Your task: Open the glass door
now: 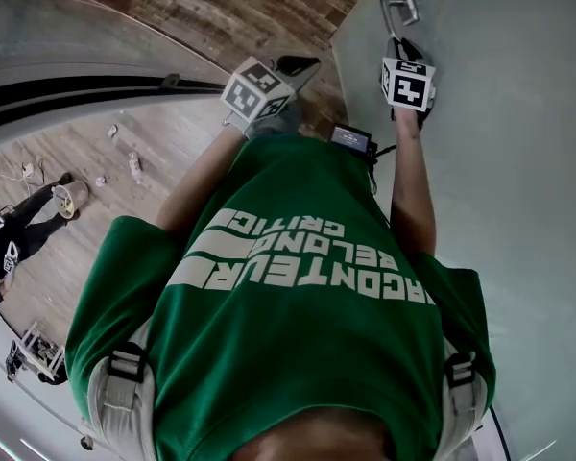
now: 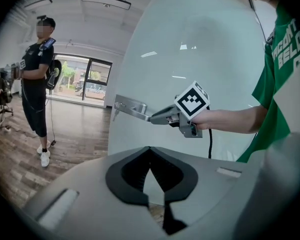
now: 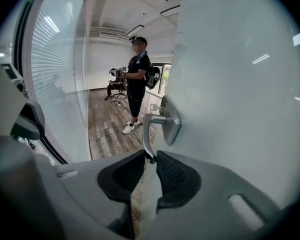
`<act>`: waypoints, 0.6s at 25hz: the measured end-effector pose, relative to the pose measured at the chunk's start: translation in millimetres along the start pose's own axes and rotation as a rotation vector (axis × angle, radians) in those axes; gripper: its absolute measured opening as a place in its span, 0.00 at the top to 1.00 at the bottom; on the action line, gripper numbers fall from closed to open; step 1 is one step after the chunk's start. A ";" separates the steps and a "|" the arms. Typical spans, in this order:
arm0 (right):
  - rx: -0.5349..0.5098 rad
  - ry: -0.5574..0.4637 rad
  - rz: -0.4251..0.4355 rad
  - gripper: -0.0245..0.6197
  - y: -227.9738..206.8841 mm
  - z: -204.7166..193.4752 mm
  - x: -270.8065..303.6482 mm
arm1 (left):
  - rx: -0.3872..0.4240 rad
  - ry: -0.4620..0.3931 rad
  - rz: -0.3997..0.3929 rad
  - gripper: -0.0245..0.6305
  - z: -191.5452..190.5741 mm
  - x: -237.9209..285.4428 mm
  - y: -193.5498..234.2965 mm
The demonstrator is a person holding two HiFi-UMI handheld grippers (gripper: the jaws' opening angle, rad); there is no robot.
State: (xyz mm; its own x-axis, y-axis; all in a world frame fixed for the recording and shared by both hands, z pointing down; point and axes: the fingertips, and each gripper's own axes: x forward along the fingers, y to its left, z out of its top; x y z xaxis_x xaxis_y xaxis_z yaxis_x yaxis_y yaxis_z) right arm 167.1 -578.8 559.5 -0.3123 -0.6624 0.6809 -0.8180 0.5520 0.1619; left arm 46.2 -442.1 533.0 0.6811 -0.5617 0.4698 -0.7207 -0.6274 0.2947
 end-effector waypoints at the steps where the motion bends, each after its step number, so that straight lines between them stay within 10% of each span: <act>1: 0.002 0.004 -0.006 0.86 -5.4 -0.3 3.3 | 0.001 0.002 0.000 0.94 3.8 1.7 7.6; 15: 0.091 0.012 -0.081 0.86 -84.6 -23.1 24.9 | 0.044 -0.032 -0.114 0.94 48.8 60.2 57.3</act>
State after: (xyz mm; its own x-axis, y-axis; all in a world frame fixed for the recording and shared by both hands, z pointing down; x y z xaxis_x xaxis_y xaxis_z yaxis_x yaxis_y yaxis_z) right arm 239.6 -630.3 579.4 -0.2380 -0.6970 0.6764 -0.8808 0.4484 0.1521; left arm 52.2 -538.3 537.5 0.7629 -0.5016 0.4080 -0.6322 -0.7110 0.3079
